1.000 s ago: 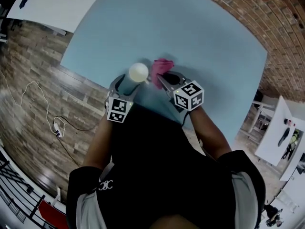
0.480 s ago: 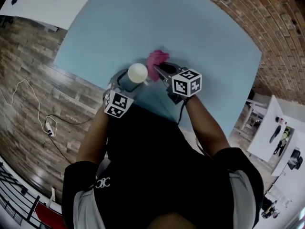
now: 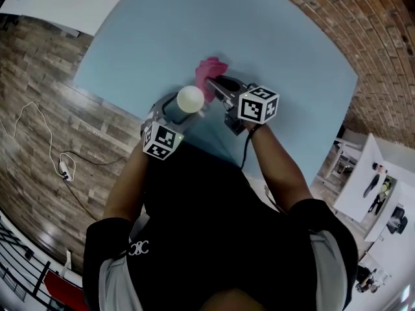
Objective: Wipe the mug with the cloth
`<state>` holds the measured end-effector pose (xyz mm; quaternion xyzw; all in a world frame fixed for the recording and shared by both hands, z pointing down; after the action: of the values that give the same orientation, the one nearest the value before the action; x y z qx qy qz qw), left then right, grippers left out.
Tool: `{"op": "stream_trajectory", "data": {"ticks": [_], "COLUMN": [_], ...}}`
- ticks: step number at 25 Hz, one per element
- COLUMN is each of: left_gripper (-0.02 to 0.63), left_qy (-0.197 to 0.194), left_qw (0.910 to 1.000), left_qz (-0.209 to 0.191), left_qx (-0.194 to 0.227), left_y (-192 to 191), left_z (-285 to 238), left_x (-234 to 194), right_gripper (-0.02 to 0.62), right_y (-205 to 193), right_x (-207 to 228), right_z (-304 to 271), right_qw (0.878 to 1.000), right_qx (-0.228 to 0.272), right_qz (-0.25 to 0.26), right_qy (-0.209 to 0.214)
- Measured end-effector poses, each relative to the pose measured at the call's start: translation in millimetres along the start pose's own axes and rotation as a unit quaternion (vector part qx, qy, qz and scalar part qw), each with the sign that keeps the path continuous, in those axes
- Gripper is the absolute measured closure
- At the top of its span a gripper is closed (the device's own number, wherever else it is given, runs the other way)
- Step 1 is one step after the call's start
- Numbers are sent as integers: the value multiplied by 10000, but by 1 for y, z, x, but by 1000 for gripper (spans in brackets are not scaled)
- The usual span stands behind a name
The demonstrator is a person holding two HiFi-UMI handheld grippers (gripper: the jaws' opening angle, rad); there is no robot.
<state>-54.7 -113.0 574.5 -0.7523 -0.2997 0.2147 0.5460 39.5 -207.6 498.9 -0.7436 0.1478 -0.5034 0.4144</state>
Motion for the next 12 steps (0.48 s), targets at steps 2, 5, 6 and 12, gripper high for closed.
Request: {"op": "stream_trajectory", "data": {"ticks": [2,5,6,12], "left_gripper": [250,250,250,249], "left_qy": [2,-1,-15,-46], "left_qw": [10000,10000,10000,9998], "left_qz": [-14,-43,-51,-126], "left_qx": [-2,-42,-57,-137], "left_y": [0,-1,0,2], "left_z": [1,0,-1,-4], "left_x": [-1,0,1,2], "right_gripper": [554,554,554,554], "right_y": [-2,-14,-18,-27], "right_x": [0,6,8,10], "right_z": [-16,-38,-42,-68], "right_qw": [9984,9879,9821,9381], "right_qx": [-462,-1362,-1670,-3124], "right_qz": [160,47,-53,-280], "right_qy": [301,741,869,1472]}}
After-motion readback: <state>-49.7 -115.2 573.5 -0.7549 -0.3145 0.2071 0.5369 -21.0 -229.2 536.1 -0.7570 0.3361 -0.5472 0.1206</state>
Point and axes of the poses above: the fingertips, and each gripper's own axes: z backward along the fingers, x to its right, y out of its top, the point moved 4 cm from there along z, backward along the fingers, and after that the axes turned 14 degrees about x, right-handed, at the moved point
